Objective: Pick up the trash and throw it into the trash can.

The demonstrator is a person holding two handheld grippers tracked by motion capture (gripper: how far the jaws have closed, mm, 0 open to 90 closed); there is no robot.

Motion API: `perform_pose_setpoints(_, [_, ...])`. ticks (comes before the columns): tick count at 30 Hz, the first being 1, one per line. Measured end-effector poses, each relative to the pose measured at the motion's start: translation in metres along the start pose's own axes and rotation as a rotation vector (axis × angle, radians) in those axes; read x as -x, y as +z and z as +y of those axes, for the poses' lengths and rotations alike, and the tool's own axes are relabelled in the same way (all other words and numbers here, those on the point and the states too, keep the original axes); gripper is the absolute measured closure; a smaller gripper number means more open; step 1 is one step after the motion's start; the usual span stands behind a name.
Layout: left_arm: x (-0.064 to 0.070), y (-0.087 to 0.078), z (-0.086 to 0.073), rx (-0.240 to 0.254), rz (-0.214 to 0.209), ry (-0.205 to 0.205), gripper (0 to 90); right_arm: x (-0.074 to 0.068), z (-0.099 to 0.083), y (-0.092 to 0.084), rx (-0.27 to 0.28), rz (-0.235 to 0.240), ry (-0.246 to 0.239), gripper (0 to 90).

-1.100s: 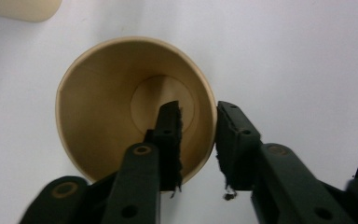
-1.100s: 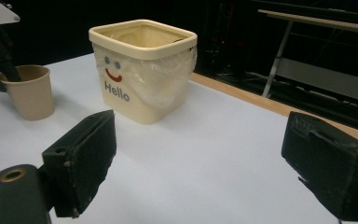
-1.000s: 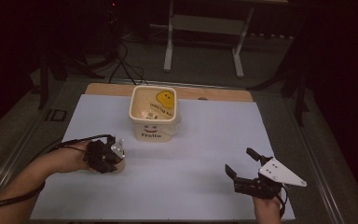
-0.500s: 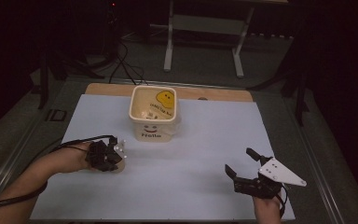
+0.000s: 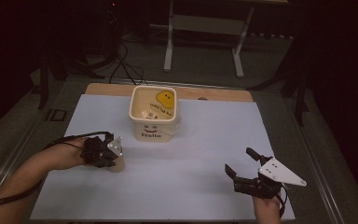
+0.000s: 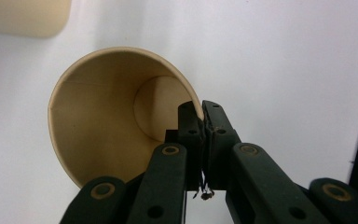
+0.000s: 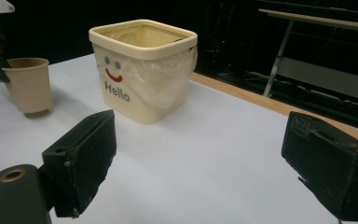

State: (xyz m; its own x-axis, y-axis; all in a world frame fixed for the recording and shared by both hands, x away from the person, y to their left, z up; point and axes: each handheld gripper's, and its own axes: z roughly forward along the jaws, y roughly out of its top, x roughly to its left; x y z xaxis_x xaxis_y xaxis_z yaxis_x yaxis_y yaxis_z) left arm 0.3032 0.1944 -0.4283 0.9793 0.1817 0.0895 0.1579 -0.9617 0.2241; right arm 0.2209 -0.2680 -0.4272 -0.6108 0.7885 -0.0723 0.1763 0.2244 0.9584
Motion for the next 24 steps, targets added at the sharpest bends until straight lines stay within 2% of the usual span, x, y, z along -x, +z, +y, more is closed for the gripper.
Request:
perform_pose_setpoints(5, [0.000,-0.010,0.000,0.010,-0.020,-0.011,88.9,-0.001,0.000,0.001,-0.004,0.003,0.003,10.0])
perform_pose_setpoints(10, [0.002,-0.022,0.002,0.012,-0.028,0.011,89.0,0.000,0.000,0.002,-0.003,0.007,0.004,10.0])
perform_pose_setpoints(13, [0.002,-0.027,0.004,0.020,-0.031,0.010,89.0,0.000,0.000,0.002,-0.003,0.006,0.004,10.0])
perform_pose_setpoints(19, [0.003,-0.048,0.010,0.047,-0.025,0.033,89.0,0.000,0.000,0.002,-0.004,0.005,0.004,10.0])
perform_pose_setpoints(20, [0.003,-0.050,0.010,0.053,-0.034,0.028,89.0,0.000,0.000,0.001,-0.003,0.005,0.004,10.0])
perform_pose_setpoints(24, [0.003,-0.063,0.015,0.057,-0.029,0.049,89.1,0.000,0.000,0.002,-0.005,0.007,0.005,10.0])
